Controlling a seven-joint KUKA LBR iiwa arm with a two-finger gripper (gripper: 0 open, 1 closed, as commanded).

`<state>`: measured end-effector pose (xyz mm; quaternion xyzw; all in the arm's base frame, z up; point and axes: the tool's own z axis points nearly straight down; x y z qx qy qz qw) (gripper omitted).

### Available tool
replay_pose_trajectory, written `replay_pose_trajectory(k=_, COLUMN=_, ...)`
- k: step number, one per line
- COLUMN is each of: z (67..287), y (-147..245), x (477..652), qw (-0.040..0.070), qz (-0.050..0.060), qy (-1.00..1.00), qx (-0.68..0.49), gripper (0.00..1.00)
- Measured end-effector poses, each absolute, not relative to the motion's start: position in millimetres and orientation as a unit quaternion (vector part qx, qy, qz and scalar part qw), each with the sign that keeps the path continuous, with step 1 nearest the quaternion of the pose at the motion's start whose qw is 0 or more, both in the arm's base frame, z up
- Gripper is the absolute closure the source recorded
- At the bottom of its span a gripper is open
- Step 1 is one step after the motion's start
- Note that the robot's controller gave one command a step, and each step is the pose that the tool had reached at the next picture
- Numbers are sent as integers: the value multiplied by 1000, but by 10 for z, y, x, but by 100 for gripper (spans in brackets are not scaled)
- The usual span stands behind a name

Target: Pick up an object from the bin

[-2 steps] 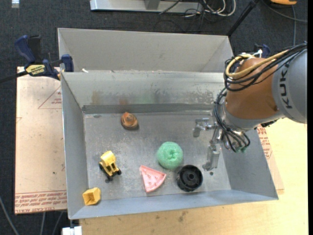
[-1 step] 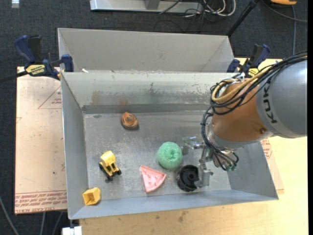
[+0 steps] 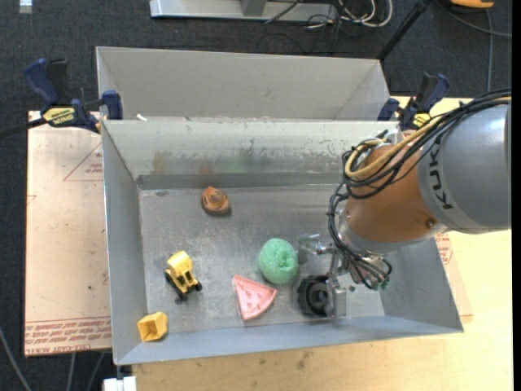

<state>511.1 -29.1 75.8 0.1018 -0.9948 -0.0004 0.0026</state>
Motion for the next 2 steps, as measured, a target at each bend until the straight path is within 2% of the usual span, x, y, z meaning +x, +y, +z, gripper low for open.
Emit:
replay_pose_trajectory(k=1, z=807, y=-200, x=5006, qw=-1, qz=-1, qy=-995, qx=-100, gripper=100)
replay_pose_trajectory(k=2, z=807, y=-200, x=5007, qw=-1, qz=-1, qy=-995, qx=-100, gripper=100)
